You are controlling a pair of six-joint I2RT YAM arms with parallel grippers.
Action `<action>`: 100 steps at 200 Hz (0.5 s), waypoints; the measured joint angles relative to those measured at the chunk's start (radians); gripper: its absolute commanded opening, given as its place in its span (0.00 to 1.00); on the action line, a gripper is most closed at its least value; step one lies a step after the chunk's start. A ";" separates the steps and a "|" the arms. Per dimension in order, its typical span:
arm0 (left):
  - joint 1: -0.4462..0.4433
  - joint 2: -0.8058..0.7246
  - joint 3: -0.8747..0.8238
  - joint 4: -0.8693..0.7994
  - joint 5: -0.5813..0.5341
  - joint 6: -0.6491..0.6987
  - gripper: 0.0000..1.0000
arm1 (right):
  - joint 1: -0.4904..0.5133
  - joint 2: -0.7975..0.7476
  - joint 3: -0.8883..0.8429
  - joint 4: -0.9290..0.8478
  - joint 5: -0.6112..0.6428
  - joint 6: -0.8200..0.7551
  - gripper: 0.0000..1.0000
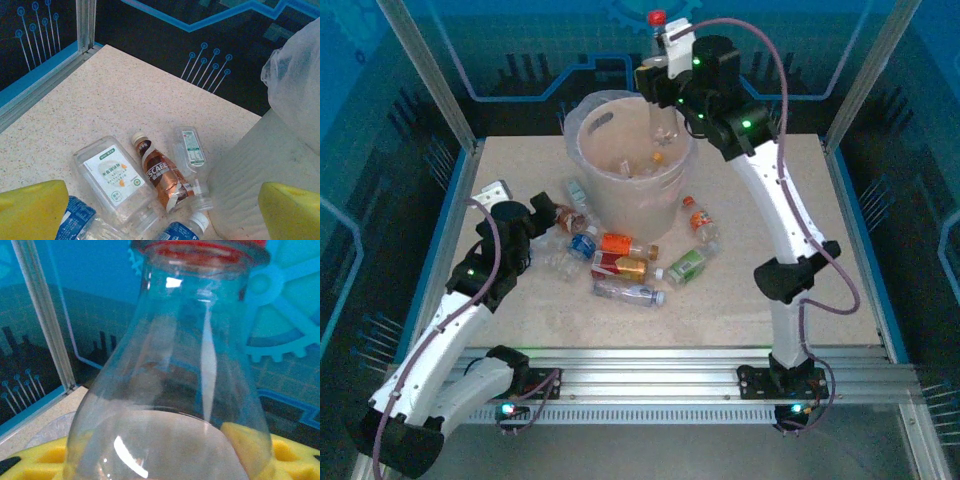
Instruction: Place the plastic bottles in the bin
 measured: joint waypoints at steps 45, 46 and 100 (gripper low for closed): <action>0.014 0.001 -0.010 -0.009 0.000 0.001 0.99 | 0.000 0.092 0.012 -0.034 -0.030 -0.006 0.36; 0.015 0.001 -0.010 -0.010 0.000 0.001 0.99 | 0.000 0.093 0.012 -0.035 -0.030 -0.006 0.36; 0.028 0.023 -0.010 -0.011 0.011 0.004 0.99 | -0.002 0.138 0.012 -0.044 -0.052 -0.014 0.37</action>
